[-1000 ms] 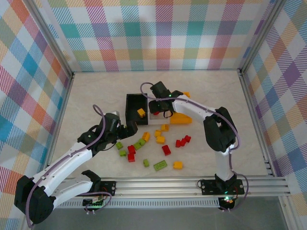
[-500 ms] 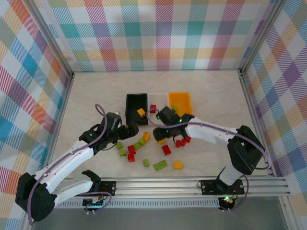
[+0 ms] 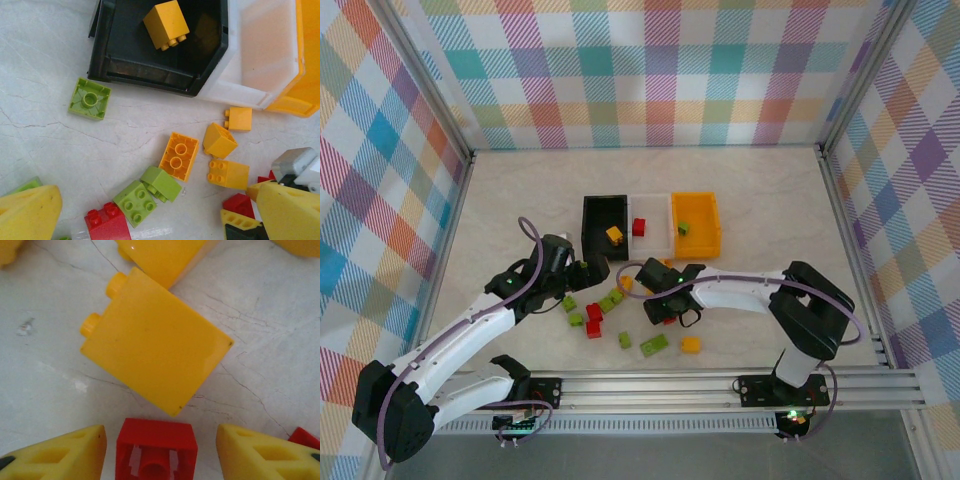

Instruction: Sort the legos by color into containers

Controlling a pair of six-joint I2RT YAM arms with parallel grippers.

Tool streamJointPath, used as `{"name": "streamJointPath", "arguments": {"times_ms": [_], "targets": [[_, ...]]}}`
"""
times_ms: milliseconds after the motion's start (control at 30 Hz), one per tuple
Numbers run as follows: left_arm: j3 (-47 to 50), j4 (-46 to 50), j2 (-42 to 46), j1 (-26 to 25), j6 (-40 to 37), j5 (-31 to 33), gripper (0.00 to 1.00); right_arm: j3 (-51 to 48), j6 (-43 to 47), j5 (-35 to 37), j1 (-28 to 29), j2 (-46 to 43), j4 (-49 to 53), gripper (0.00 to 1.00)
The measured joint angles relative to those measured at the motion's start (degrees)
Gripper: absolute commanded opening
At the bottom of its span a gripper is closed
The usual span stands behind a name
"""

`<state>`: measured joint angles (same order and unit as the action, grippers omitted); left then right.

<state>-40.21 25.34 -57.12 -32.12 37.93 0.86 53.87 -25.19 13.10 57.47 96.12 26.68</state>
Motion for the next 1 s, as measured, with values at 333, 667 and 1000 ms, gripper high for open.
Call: {"name": "streamJointPath", "arguments": {"times_ms": [333, 667, 1000], "targets": [[0.0, 0.0, 0.0, 0.0, 0.0, 0.0, 1.00, -2.1, -0.8, 1.0, 0.3, -1.3, -1.7, 0.34], [0.4, 0.0, 0.0, 0.0, 0.0, 0.0, 1.00, -1.3, 0.7, 1.4, -1.4, -11.9, -1.2, 0.32], [0.6, 0.0, 0.2, 0.0, 0.0, 0.0, 1.00, 16.8, 5.6, -0.9, -11.3, -6.4, -1.9, 0.33]]}}
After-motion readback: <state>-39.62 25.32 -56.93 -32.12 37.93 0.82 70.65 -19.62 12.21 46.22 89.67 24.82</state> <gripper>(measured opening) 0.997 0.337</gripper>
